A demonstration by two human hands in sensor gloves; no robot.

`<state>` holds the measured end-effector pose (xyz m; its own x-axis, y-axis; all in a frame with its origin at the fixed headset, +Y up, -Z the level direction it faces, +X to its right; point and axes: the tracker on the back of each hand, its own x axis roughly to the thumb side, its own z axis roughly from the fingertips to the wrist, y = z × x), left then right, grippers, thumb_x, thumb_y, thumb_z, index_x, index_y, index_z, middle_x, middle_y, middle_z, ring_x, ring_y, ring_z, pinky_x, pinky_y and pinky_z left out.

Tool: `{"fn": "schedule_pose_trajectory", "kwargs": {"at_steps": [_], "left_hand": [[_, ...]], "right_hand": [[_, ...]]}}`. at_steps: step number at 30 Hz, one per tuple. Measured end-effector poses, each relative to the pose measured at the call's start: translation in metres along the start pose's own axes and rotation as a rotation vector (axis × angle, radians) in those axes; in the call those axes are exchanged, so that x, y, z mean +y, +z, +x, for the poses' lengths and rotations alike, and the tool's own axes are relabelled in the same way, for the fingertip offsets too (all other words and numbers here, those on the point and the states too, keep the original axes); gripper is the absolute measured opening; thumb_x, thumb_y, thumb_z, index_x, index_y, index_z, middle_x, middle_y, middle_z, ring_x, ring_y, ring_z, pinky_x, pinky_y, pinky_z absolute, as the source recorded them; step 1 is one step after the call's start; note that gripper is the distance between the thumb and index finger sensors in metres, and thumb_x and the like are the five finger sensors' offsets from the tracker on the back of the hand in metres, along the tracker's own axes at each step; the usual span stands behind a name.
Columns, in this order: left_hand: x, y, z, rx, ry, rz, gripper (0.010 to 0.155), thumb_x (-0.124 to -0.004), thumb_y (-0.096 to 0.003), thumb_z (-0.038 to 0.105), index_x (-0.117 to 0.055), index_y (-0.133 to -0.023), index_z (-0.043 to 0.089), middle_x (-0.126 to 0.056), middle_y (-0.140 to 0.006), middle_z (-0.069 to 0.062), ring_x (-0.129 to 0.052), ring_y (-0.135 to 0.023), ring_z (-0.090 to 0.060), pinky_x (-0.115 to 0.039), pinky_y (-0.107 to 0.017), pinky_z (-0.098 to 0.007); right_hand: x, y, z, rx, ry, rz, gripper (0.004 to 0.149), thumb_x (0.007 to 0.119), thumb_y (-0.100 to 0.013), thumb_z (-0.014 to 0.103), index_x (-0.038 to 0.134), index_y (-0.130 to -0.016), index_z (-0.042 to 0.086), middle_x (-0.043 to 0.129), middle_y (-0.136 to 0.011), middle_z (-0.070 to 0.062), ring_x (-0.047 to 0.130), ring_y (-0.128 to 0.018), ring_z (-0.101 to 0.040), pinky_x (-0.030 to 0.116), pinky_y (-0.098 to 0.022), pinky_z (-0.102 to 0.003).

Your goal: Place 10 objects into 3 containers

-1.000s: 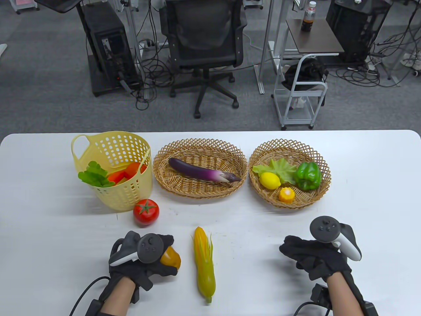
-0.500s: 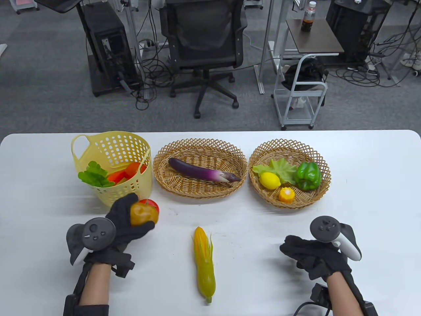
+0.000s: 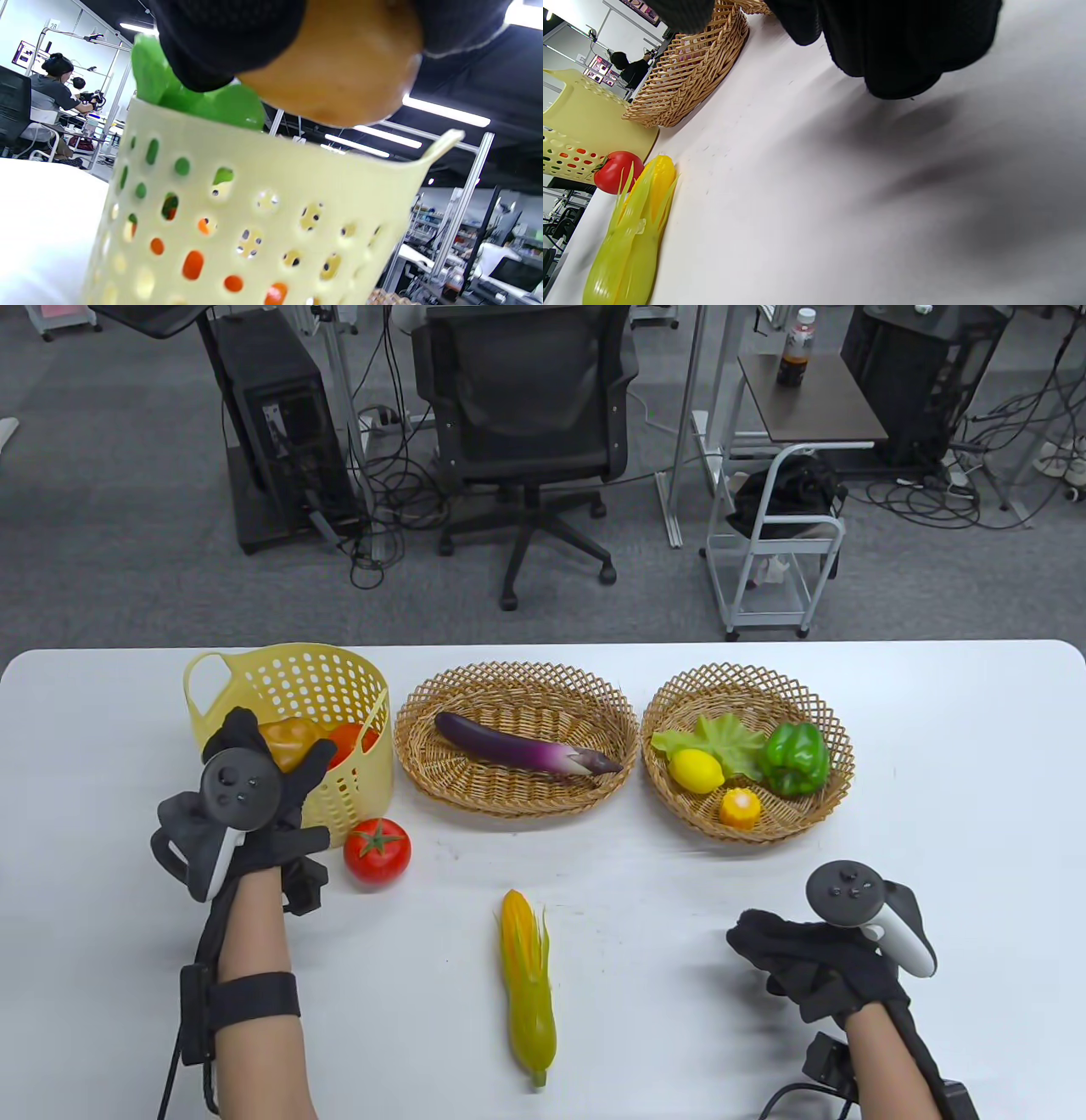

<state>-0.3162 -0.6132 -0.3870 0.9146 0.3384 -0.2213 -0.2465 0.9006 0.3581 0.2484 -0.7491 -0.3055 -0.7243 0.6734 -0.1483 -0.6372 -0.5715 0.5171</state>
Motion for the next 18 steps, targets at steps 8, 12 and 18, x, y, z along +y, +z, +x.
{"fn": "schedule_pose_trajectory", "kwargs": {"at_steps": [8,12,18], "left_hand": [[-0.001,0.005,-0.001,-0.022,-0.007,0.017,0.093,-0.07,-0.0533,0.068,-0.036,-0.116,0.009,-0.05,-0.114,-0.025,-0.071,-0.097,-0.049,-0.089,-0.045,-0.031],[0.007,0.011,-0.003,-0.042,0.002,0.055,0.092,-0.069,-0.0543,0.068,-0.035,-0.115,0.008,-0.049,-0.114,-0.025,-0.069,-0.098,-0.049,-0.088,-0.045,-0.032],[0.011,0.024,-0.004,-0.128,0.003,0.044,0.09,-0.06,-0.0574,0.071,-0.036,-0.116,0.007,-0.048,-0.114,-0.026,-0.068,-0.099,-0.049,-0.088,-0.045,-0.034]], "right_hand": [[0.002,-0.001,0.0,0.004,0.004,0.009,0.073,0.056,-0.063,0.053,0.045,-0.114,0.002,0.061,-0.106,-0.036,0.079,-0.077,-0.052,0.071,-0.056,-0.057],[0.002,-0.001,-0.001,0.01,0.001,0.011,0.073,0.056,-0.063,0.053,0.045,-0.114,0.002,0.061,-0.106,-0.037,0.079,-0.077,-0.053,0.071,-0.057,-0.058],[0.002,-0.002,0.0,0.005,0.005,0.011,0.073,0.056,-0.063,0.053,0.045,-0.114,0.002,0.061,-0.106,-0.037,0.079,-0.077,-0.053,0.071,-0.057,-0.058]]}}
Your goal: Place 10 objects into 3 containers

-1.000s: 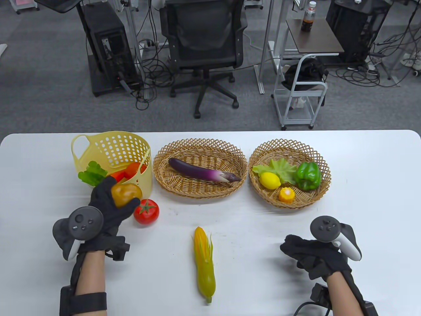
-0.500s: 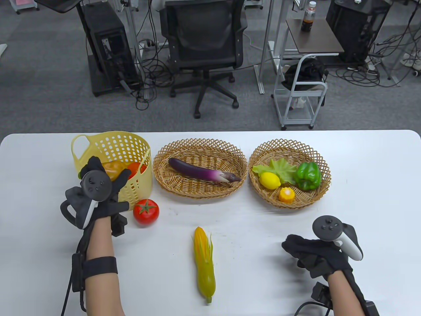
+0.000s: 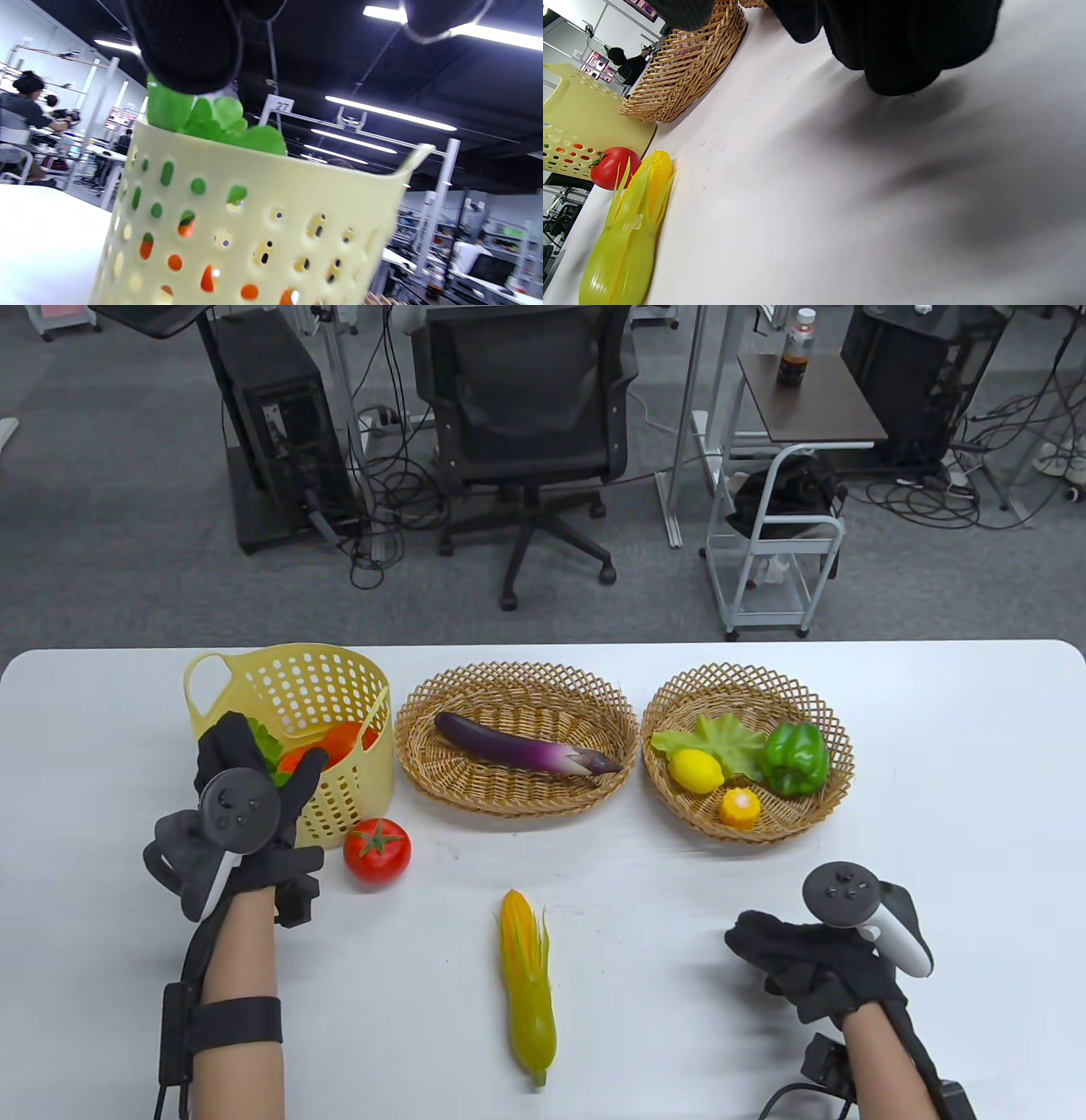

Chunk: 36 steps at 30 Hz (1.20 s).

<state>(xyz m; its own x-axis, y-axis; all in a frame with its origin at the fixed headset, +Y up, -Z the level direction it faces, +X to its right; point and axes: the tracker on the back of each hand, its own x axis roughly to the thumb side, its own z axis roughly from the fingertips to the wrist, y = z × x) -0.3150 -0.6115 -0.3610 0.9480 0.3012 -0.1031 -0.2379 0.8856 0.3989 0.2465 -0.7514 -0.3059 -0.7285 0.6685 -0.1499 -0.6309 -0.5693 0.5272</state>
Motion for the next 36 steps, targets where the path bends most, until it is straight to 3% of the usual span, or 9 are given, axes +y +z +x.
{"fn": "schedule_pose_trajectory", "kwargs": {"at_steps": [7,19,28,33,36], "left_hand": [[-0.011,0.022,0.004,-0.085,0.049,-0.053,0.086,-0.058,-0.0587,0.073,-0.046,-0.114,0.008,-0.058,-0.111,-0.024,-0.076,-0.093,-0.047,-0.088,-0.041,-0.034],[-0.074,0.044,0.005,-0.102,0.033,-0.36,0.082,-0.061,-0.058,0.072,-0.058,-0.113,0.011,-0.061,-0.11,-0.023,-0.079,-0.088,-0.044,-0.088,-0.038,-0.033],[-0.113,0.041,0.02,-0.088,-0.13,-0.584,0.087,-0.051,-0.0579,0.077,-0.039,-0.121,0.019,-0.049,-0.117,-0.03,-0.072,-0.094,-0.054,-0.086,-0.037,-0.034],[-0.125,0.037,0.018,-0.052,-0.125,-0.65,0.089,-0.05,-0.0575,0.077,-0.034,-0.122,0.018,-0.049,-0.116,-0.035,-0.082,-0.086,-0.052,-0.087,-0.034,-0.032],[-0.128,0.036,0.016,-0.049,-0.108,-0.636,0.088,-0.051,-0.0574,0.077,-0.037,-0.121,0.018,-0.054,-0.114,-0.035,-0.088,-0.08,-0.048,-0.087,-0.032,-0.029]], "right_hand": [[0.0,0.0,0.0,0.001,-0.002,-0.002,0.073,0.056,-0.063,0.053,0.045,-0.114,0.002,0.061,-0.106,-0.036,0.079,-0.077,-0.052,0.071,-0.056,-0.058],[0.0,0.0,0.0,-0.012,-0.004,-0.007,0.073,0.056,-0.063,0.052,0.045,-0.114,0.002,0.062,-0.105,-0.037,0.079,-0.077,-0.052,0.071,-0.056,-0.058],[0.0,0.0,0.0,-0.016,-0.002,-0.012,0.073,0.057,-0.063,0.052,0.046,-0.114,0.001,0.063,-0.104,-0.037,0.081,-0.074,-0.052,0.072,-0.055,-0.057],[-0.001,0.001,0.0,-0.02,-0.003,-0.017,0.073,0.057,-0.063,0.052,0.046,-0.114,0.001,0.064,-0.103,-0.038,0.082,-0.073,-0.052,0.073,-0.054,-0.057],[-0.002,0.001,0.0,-0.023,-0.002,-0.02,0.074,0.056,-0.063,0.053,0.042,-0.114,0.002,0.063,-0.104,-0.038,0.082,-0.073,-0.052,0.073,-0.053,-0.056]]}}
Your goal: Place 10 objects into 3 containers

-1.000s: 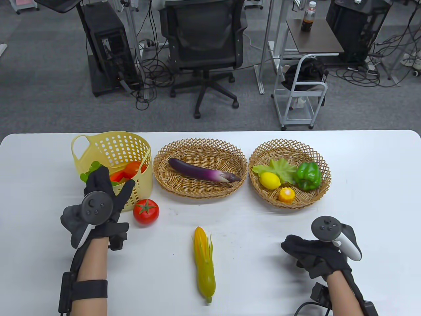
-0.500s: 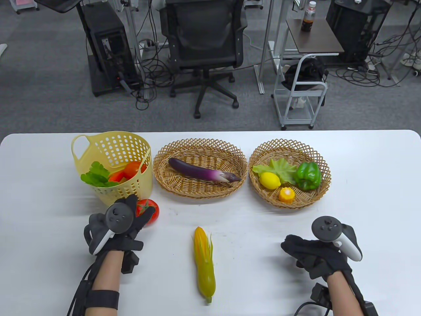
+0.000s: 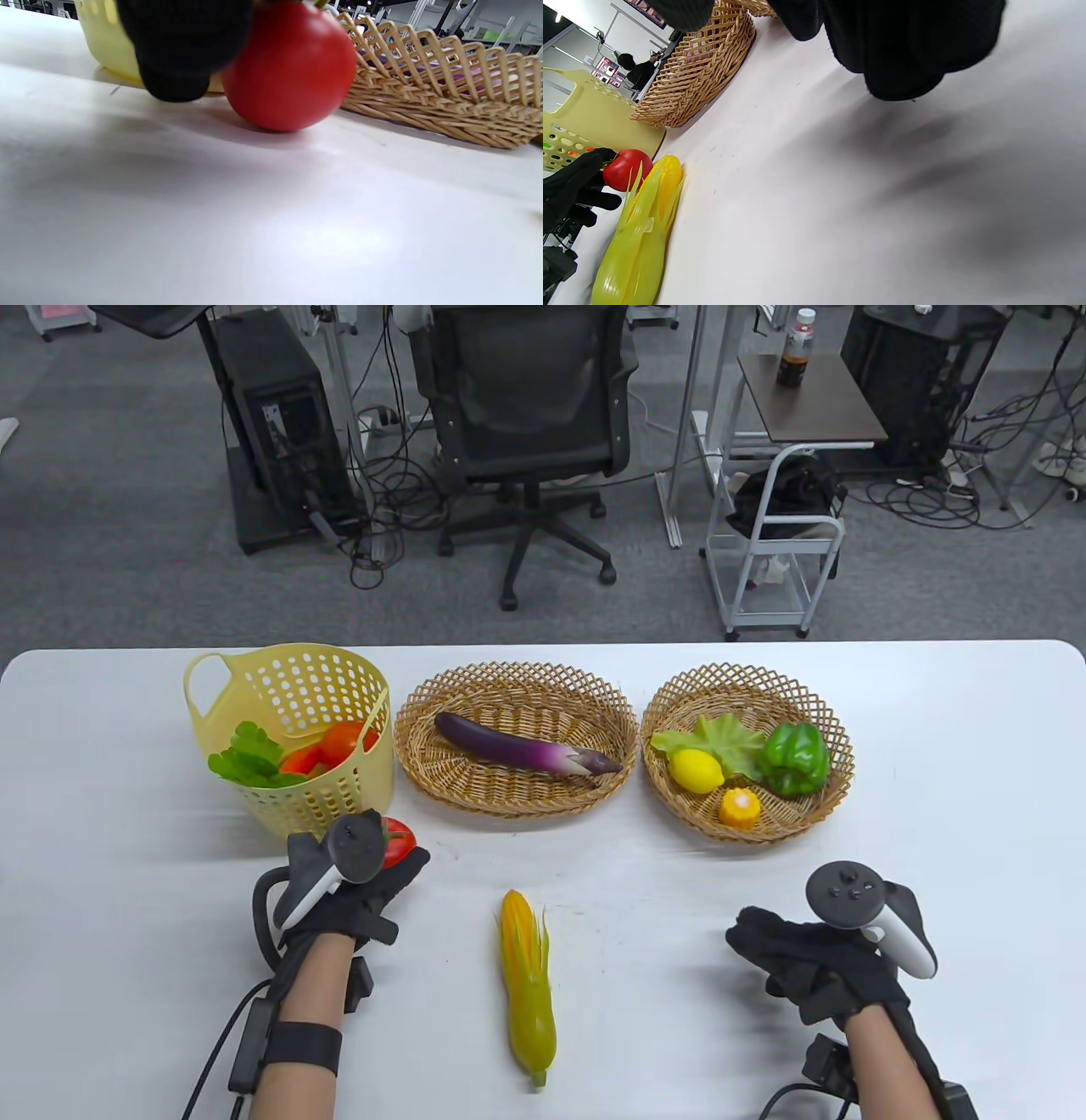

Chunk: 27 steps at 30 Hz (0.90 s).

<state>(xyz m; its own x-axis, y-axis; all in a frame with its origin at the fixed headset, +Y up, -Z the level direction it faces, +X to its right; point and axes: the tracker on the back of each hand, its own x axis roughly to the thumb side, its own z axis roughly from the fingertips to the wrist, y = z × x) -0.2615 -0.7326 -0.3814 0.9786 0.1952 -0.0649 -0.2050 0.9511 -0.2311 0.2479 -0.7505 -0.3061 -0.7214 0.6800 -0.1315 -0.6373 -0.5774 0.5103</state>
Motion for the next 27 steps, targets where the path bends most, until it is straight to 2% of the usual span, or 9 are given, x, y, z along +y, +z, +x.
{"fn": "schedule_pose_trajectory", "kwargs": {"at_steps": [3,5,9,14,18,20,24,27], "left_hand": [[-0.004,-0.003,0.002,-0.003,-0.026,-0.026,0.086,-0.054,-0.0567,0.077,-0.05,-0.118,0.016,-0.05,-0.117,-0.032,-0.084,-0.085,-0.051,-0.087,-0.035,-0.033],[-0.009,-0.003,0.005,-0.021,-0.071,-0.034,0.09,-0.053,-0.0544,0.08,-0.046,-0.119,0.017,-0.052,-0.116,-0.03,-0.086,-0.085,-0.047,-0.087,-0.036,-0.032],[-0.014,-0.003,0.011,-0.066,-0.026,-0.058,0.09,-0.063,-0.0526,0.076,-0.044,-0.118,0.017,-0.066,-0.111,-0.025,-0.089,-0.084,-0.043,-0.088,-0.038,-0.033],[-0.013,0.002,0.016,-0.115,-0.095,-0.029,0.091,-0.069,-0.0482,0.076,-0.051,-0.114,0.016,-0.073,-0.105,-0.024,-0.095,-0.077,-0.038,-0.088,-0.036,-0.027],[-0.002,0.008,0.02,-0.156,0.007,0.097,0.092,-0.067,-0.0467,0.079,-0.052,-0.113,0.017,-0.075,-0.104,-0.021,-0.097,-0.074,-0.035,-0.087,-0.034,-0.023],[0.006,0.01,0.029,-0.162,0.068,0.107,0.092,-0.065,-0.0472,0.08,-0.05,-0.114,0.019,-0.073,-0.106,-0.019,-0.096,-0.077,-0.033,-0.087,-0.036,-0.022],[0.023,0.008,0.05,-0.145,0.083,0.132,0.093,-0.058,-0.0489,0.084,-0.04,-0.117,0.024,-0.068,-0.111,-0.013,-0.097,-0.075,-0.023,-0.086,-0.039,-0.015],[0.037,0.002,0.063,-0.124,0.115,0.16,0.093,-0.055,-0.0509,0.085,-0.036,-0.118,0.024,-0.065,-0.113,-0.011,-0.096,-0.078,-0.02,-0.086,-0.042,-0.014]], "right_hand": [[0.0,0.0,0.0,0.002,0.002,0.001,0.074,0.057,-0.063,0.053,0.042,-0.114,0.002,0.063,-0.104,-0.038,0.081,-0.073,-0.052,0.073,-0.053,-0.056],[0.0,0.0,0.0,0.003,0.002,0.0,0.074,0.057,-0.063,0.053,0.042,-0.114,0.002,0.063,-0.104,-0.038,0.082,-0.073,-0.052,0.073,-0.053,-0.056],[0.001,0.0,0.0,0.004,0.005,0.004,0.074,0.057,-0.063,0.053,0.042,-0.114,0.002,0.063,-0.104,-0.038,0.082,-0.073,-0.052,0.073,-0.053,-0.056],[0.0,0.0,0.001,0.003,0.005,0.006,0.074,0.057,-0.063,0.053,0.043,-0.114,0.002,0.063,-0.104,-0.038,0.082,-0.073,-0.052,0.073,-0.054,-0.056],[0.0,0.001,0.001,-0.003,0.004,0.004,0.074,0.057,-0.063,0.053,0.043,-0.114,0.002,0.063,-0.104,-0.038,0.081,-0.073,-0.052,0.073,-0.054,-0.056],[0.0,0.0,0.001,-0.005,0.005,0.005,0.074,0.057,-0.063,0.053,0.043,-0.114,0.002,0.063,-0.104,-0.038,0.082,-0.073,-0.052,0.073,-0.054,-0.056],[0.0,0.0,0.001,-0.005,0.001,0.006,0.074,0.057,-0.063,0.053,0.045,-0.114,0.001,0.063,-0.104,-0.037,0.082,-0.073,-0.052,0.073,-0.054,-0.056],[0.0,0.0,0.001,-0.008,-0.002,0.002,0.074,0.057,-0.063,0.053,0.044,-0.114,0.001,0.063,-0.104,-0.038,0.082,-0.073,-0.052,0.073,-0.054,-0.056]]}}
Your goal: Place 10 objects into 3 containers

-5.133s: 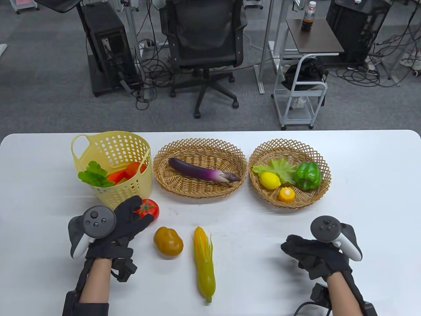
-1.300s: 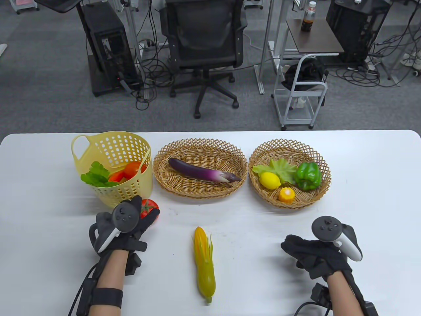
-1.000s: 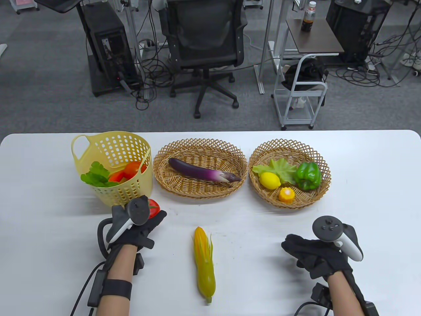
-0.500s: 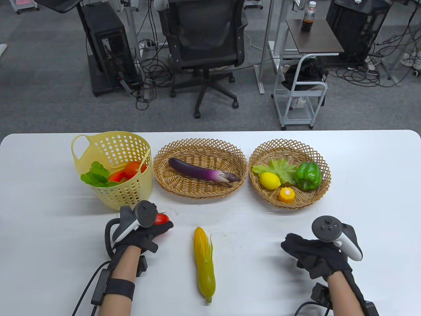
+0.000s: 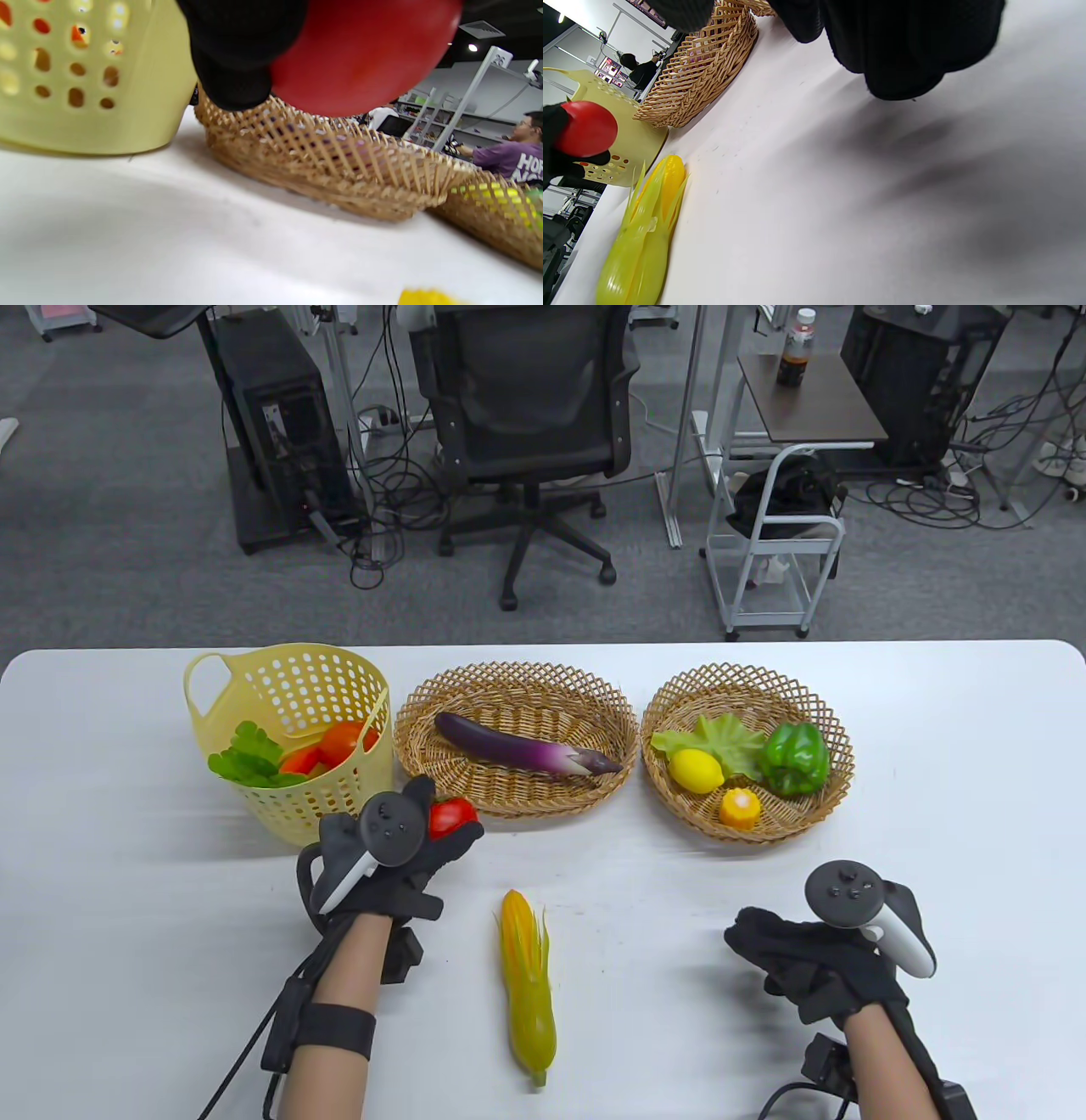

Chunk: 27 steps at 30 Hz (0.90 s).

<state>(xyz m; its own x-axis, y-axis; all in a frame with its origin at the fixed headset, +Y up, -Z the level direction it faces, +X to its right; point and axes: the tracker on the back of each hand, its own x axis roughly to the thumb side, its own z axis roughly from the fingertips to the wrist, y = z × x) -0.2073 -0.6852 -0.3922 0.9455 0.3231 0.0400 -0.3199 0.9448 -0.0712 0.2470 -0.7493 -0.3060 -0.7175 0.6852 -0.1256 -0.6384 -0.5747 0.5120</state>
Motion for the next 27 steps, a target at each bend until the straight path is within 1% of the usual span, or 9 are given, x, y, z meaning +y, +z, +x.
{"fn": "schedule_pose_trajectory", "kwargs": {"at_steps": [2,5,9,12,15,18,21,25,27], "left_hand": [[0.005,-0.009,0.009,0.017,0.007,0.011,0.092,-0.054,-0.052,0.085,-0.034,-0.118,0.024,-0.064,-0.114,-0.011,-0.095,-0.08,-0.019,-0.086,-0.043,-0.013],[0.007,-0.026,0.016,0.071,-0.052,0.015,0.092,-0.053,-0.052,0.085,-0.037,-0.117,0.023,-0.064,-0.113,-0.011,-0.098,-0.073,-0.016,-0.086,-0.041,-0.011],[-0.002,-0.046,0.016,0.13,-0.084,0.015,0.092,-0.052,-0.0526,0.086,-0.036,-0.118,0.023,-0.064,-0.114,-0.01,-0.098,-0.074,-0.014,-0.086,-0.041,-0.01],[-0.01,-0.053,0.013,0.146,-0.102,0.012,0.092,-0.05,-0.0534,0.086,-0.033,-0.119,0.024,-0.063,-0.114,-0.009,-0.097,-0.075,-0.012,-0.086,-0.042,-0.01],[-0.015,-0.054,0.006,0.162,-0.123,0.052,0.093,-0.048,-0.0536,0.087,-0.031,-0.119,0.023,-0.062,-0.115,-0.009,-0.097,-0.076,-0.011,-0.086,-0.043,-0.01],[-0.016,-0.054,0.0,0.159,-0.084,0.061,0.095,-0.047,-0.0542,0.086,-0.023,-0.12,0.022,-0.057,-0.117,-0.01,-0.096,-0.08,-0.012,-0.086,-0.042,-0.01],[-0.014,-0.052,-0.004,0.144,-0.08,0.073,0.098,-0.047,-0.0531,0.087,-0.02,-0.12,0.02,-0.054,-0.118,-0.011,-0.096,-0.081,-0.014,-0.087,-0.042,-0.011],[-0.014,-0.048,-0.003,0.12,-0.091,0.082,0.097,-0.05,-0.0532,0.085,-0.022,-0.12,0.02,-0.054,-0.118,-0.012,-0.095,-0.081,-0.017,-0.087,-0.041,-0.013],[-0.013,-0.048,-0.002,0.12,-0.085,0.07,0.094,-0.049,-0.0556,0.083,-0.023,-0.12,0.02,-0.052,-0.119,-0.012,-0.094,-0.083,-0.016,-0.087,-0.042,-0.013]], "right_hand": [[0.0,0.0,0.0,-0.002,0.002,0.0,0.074,0.057,-0.063,0.053,0.044,-0.114,0.001,0.063,-0.104,-0.038,0.081,-0.074,-0.052,0.073,-0.054,-0.056],[0.0,0.0,0.0,-0.001,0.004,0.003,0.074,0.057,-0.063,0.053,0.046,-0.113,0.0,0.063,-0.104,-0.037,0.082,-0.073,-0.052,0.073,-0.054,-0.056],[0.0,0.0,0.001,-0.007,0.013,0.003,0.073,0.057,-0.063,0.053,0.046,-0.113,0.0,0.063,-0.104,-0.038,0.082,-0.073,-0.052,0.073,-0.054,-0.056],[0.001,-0.001,0.001,-0.012,0.018,0.006,0.074,0.056,-0.063,0.053,0.046,-0.113,0.0,0.063,-0.104,-0.038,0.082,-0.073,-0.052,0.073,-0.054,-0.056],[0.001,0.0,0.001,-0.017,0.023,0.007,0.073,0.056,-0.063,0.053,0.046,-0.113,0.0,0.063,-0.104,-0.038,0.082,-0.073,-0.052,0.073,-0.054,-0.056],[0.002,-0.001,0.003,-0.019,0.035,0.012,0.073,0.056,-0.063,0.053,0.046,-0.113,0.0,0.063,-0.104,-0.038,0.082,-0.073,-0.052,0.073,-0.054,-0.056],[0.003,-0.001,0.003,-0.018,0.04,0.014,0.073,0.056,-0.063,0.053,0.046,-0.113,0.0,0.063,-0.104,-0.038,0.082,-0.073,-0.052,0.073,-0.054,-0.056],[0.004,-0.001,0.002,-0.006,0.036,0.011,0.073,0.056,-0.063,0.053,0.046,-0.113,0.001,0.063,-0.104,-0.038,0.081,-0.074,-0.052,0.073,-0.054,-0.056],[0.004,-0.002,0.002,-0.001,0.034,0.012,0.073,0.056,-0.063,0.053,0.046,-0.113,0.0,0.063,-0.104,-0.038,0.081,-0.074,-0.052,0.073,-0.054,-0.056]]}}
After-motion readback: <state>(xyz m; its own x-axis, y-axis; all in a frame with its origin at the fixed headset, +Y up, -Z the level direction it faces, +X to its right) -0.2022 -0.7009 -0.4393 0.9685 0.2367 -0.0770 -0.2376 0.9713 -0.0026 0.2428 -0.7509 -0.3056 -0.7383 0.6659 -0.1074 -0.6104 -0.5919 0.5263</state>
